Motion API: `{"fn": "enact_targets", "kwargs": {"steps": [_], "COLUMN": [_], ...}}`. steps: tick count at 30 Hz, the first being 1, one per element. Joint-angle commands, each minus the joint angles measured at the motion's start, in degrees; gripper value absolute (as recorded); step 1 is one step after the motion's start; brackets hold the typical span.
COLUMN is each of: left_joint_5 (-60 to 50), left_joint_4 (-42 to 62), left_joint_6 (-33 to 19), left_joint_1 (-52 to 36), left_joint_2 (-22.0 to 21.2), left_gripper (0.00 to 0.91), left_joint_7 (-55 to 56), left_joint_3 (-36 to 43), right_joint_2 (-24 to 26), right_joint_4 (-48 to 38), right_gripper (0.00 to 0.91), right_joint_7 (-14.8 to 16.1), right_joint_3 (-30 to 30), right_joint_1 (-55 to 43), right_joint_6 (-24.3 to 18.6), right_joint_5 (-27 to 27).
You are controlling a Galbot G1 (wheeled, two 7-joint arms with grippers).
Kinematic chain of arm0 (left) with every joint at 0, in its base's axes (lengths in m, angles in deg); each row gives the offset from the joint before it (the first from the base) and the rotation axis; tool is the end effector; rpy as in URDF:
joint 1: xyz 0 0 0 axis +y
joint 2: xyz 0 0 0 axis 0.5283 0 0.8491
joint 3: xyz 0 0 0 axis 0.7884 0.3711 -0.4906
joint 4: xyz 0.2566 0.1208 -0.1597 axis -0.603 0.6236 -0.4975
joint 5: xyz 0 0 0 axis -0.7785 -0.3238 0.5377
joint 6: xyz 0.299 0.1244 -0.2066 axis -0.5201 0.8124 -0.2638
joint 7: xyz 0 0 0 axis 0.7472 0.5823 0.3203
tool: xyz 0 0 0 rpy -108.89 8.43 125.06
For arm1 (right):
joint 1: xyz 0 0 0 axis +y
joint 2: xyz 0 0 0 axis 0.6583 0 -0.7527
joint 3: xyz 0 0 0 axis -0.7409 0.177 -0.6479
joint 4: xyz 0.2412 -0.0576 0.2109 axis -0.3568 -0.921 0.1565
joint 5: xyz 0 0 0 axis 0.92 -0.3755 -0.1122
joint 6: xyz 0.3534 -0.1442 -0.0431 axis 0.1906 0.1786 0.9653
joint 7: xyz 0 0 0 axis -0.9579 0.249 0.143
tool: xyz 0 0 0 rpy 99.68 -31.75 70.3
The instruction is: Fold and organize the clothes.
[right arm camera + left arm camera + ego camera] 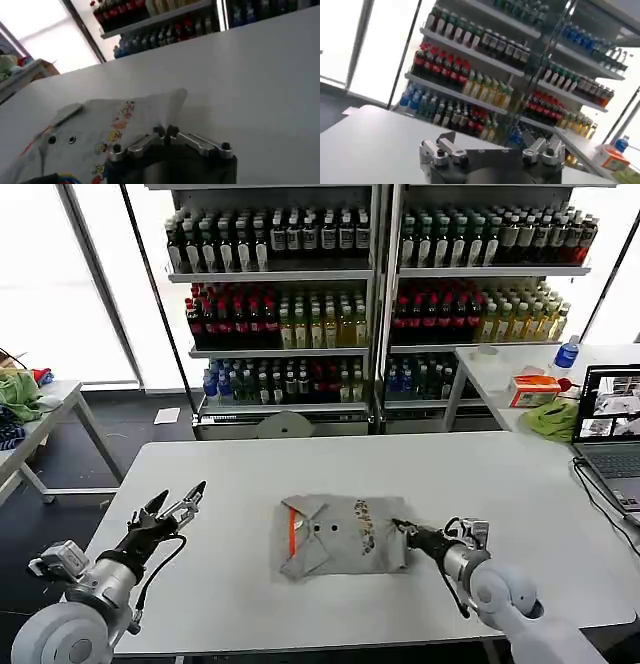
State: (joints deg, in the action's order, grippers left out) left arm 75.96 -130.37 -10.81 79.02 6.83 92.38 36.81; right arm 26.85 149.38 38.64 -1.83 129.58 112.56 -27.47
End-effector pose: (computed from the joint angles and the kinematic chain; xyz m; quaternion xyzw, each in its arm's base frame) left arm 0.2628 0.0982 -0.1614 -0.0753 -0.9708 0.1951 0.1177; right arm 0.3631 -0.0517 -0.2599 0.1809 -0.9305 -0.1197 0.2950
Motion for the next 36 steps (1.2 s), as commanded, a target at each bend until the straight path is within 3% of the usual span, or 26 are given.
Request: {"fn": "enact_targets", "kwargs": {"steps": [1, 9, 12, 16, 20, 27, 32, 36], "left_joint_5": [-1.09, -6.07, -7.13, -11.21, -20.44, -38.28, -46.61, -47.55], "left_joint_4": [-0.82, -2.37, -2.80, -4.47, -4.94, -6.47, -4.80, -4.34], "left_joint_6": [-0.12, -1.16, -1.36, -2.17, -7.98, -22.50, -26.93, -26.89], "left_joint_1": [1.03, 3.74, 3.91, 5.22, 8.23, 14.70, 17.23, 17.16], "left_joint_2": [-0.78, -1.35, -2.20, -5.30, -8.38, -12.65, -13.15, -14.22], "left_gripper": [0.907, 0.907, 0.907, 0.907, 0.907, 0.907, 0.907, 0.907], "left_joint_7": [-0.42, -4.05, -4.30, -6.74, -13.38, -19.19, -27.39, -27.83], "left_joint_3": [-0.32, -2.47, -2.36, -2.54, -2.23, 0.42, -0.42, -1.32], "right_joint_2": [1.49, 2.10, 1.80, -0.38, -1.92, -5.33, -7.44, -8.20], "right_joint_4": [1.88, 4.13, 4.15, 8.05, 10.14, 13.38, 14.83, 14.13], "right_gripper": [0.907, 0.907, 0.907, 0.907, 0.907, 0.907, 0.907, 0.907], "right_joint_7": [4.67, 3.79, 3.72, 3.92, 8.08, 10.97, 11.01, 10.74], "right_joint_3": [-4.29, -10.68, -12.99, -20.59, -24.90, -27.35, -27.85, -28.39], "right_joint_1": [1.61, 7.04, 8.33, 13.98, 20.47, 30.34, 34.55, 37.15], "right_joint_6": [-2.14, -8.45, -12.77, -19.09, -26.01, -36.12, -40.98, -42.48], "right_joint_5": [-11.49, -15.16, -18.38, -20.02, -22.34, -24.73, -30.33, -30.20]}}
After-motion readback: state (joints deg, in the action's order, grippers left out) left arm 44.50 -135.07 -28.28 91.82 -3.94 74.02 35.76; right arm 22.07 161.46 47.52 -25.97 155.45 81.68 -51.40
